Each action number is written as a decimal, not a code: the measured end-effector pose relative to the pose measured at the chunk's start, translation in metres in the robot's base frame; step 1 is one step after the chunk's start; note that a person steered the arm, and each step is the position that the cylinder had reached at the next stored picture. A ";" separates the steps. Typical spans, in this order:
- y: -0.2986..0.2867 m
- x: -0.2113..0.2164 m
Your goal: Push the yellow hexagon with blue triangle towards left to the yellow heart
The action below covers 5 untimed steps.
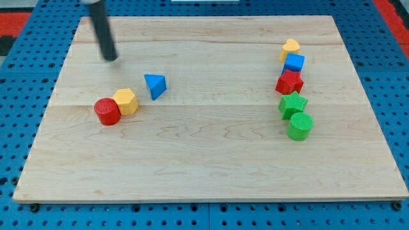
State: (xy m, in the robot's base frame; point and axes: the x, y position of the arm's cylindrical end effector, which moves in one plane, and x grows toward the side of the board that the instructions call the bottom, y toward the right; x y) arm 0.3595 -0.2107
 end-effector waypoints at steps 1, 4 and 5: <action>-0.012 0.087; 0.087 0.058; 0.130 0.045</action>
State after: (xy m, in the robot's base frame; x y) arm 0.4042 -0.0811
